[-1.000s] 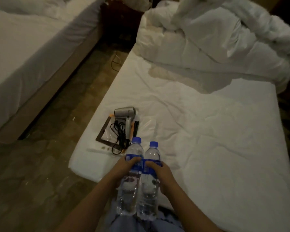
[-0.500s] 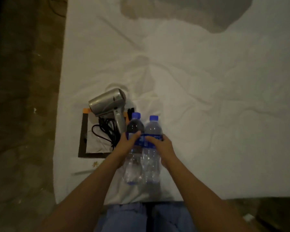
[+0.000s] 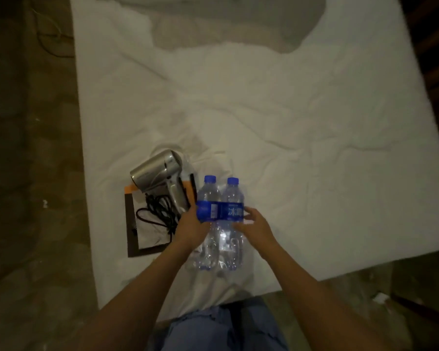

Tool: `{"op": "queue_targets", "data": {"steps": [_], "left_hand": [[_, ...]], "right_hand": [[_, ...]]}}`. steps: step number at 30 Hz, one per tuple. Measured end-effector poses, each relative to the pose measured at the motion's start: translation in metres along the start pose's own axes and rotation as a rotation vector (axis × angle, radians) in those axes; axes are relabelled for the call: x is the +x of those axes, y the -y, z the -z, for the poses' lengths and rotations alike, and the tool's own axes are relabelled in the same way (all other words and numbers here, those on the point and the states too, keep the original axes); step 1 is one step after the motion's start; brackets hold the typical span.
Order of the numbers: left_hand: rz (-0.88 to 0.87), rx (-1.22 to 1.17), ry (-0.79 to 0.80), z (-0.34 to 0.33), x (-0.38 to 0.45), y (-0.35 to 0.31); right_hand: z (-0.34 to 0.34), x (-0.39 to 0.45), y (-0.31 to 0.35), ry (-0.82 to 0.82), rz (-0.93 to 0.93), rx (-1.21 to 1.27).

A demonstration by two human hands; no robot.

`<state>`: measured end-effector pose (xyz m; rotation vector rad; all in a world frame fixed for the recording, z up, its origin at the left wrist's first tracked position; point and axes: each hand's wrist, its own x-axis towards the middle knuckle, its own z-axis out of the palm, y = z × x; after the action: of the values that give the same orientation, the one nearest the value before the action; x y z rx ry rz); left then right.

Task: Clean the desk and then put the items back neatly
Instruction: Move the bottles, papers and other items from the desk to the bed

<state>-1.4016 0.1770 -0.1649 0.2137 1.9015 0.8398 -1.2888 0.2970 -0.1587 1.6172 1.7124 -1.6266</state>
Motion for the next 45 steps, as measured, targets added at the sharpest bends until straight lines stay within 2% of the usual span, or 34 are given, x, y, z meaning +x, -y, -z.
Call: {"op": "queue_targets", "data": {"steps": [4,7,12,16,20,26,29,33,36,39,45], "left_hand": [[-0.046,0.441,0.073,0.014,-0.03,-0.028],[-0.084,0.655,0.147,0.014,-0.056,-0.07],[-0.387,1.014,0.267,-0.036,-0.099,-0.149],[-0.584,1.166,0.34,-0.123,-0.158,-0.193],[-0.793,1.321,0.454,-0.234,-0.245,-0.207],[-1.129,1.451,0.667,-0.397,-0.385,-0.18],[-1.222,1.553,0.784,-0.463,-0.437,-0.158],[-1.302,1.576,0.946,-0.546,-0.485,-0.142],[-1.364,1.656,0.948,-0.591,-0.511,-0.136],[-1.419,1.723,1.049,-0.649,-0.535,-0.121],[-1.562,1.81,1.172,-0.783,-0.58,-0.127]], "right_hand": [[0.033,-0.038,0.002,0.048,0.007,-0.312],[0.072,-0.076,0.0,0.072,0.022,-0.394],[0.148,-0.151,-0.028,-0.067,0.089,-0.453],[0.214,-0.222,-0.088,-0.265,0.105,-0.444],[0.267,-0.309,-0.177,-0.445,0.089,-0.311],[0.31,-0.451,-0.318,-0.712,-0.07,-0.192],[0.315,-0.504,-0.383,-0.803,-0.179,-0.074],[0.323,-0.548,-0.46,-0.931,-0.29,0.083],[0.327,-0.562,-0.495,-0.962,-0.341,0.146],[0.34,-0.569,-0.535,-0.971,-0.378,0.2],[0.411,-0.599,-0.608,-1.019,-0.429,0.292]]}}
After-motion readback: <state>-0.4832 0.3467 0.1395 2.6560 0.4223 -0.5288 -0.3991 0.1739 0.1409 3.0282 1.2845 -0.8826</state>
